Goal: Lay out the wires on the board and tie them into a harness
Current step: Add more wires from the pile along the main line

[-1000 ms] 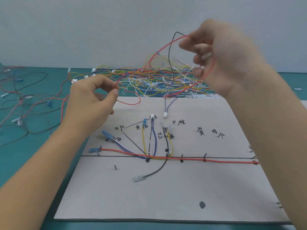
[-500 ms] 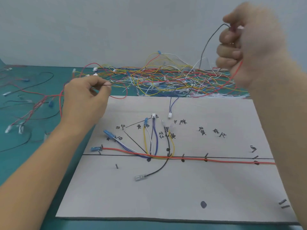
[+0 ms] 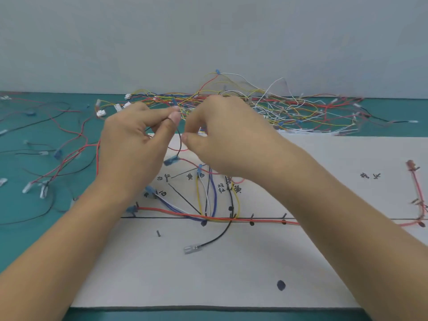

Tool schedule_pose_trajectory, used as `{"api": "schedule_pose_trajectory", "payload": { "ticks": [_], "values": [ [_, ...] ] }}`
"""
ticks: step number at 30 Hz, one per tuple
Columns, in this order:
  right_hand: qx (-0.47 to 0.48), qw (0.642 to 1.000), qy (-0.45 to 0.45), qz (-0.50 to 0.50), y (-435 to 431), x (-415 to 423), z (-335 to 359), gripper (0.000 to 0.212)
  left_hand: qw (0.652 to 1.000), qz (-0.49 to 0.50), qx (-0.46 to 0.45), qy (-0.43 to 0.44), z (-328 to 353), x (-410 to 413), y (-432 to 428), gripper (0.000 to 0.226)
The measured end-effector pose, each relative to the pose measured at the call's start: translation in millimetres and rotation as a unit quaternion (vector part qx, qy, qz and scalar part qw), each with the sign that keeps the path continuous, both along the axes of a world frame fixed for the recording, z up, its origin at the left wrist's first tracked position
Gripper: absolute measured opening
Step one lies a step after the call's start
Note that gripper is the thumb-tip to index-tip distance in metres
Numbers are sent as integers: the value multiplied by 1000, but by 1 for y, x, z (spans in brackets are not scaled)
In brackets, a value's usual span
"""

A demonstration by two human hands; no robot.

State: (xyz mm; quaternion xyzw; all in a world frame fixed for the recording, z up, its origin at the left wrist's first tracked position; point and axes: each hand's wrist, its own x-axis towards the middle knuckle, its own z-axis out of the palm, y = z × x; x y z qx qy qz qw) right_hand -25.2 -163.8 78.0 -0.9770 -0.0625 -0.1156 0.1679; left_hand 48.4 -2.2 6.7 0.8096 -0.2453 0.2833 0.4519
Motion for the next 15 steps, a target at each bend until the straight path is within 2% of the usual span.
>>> {"api": "schedule_pose_trajectory", "payload": {
  "ticks": [3, 5, 7, 9, 15],
  "values": [
    [45, 999, -12, 3, -4, 6, 0, 18, 1000, -9, 0, 22, 0, 1, 1, 21],
    [75, 997, -20, 13, -3, 6, -2, 27, 1000, -14, -2, 24, 2, 0, 1, 20],
    [67, 997, -27, 23, 2, 5, -8, 29, 1000, -21, 3, 10, 2, -3, -2, 23],
    [69, 997, -25, 21, 7, 5, -14, 22, 999, -18, 26, -4, 2, -4, -3, 24],
    [115, 992, -46, -16, -7, 10, 0, 22, 1000, 21, 3, 16, 1, 8, 10, 11]
  ]
}}
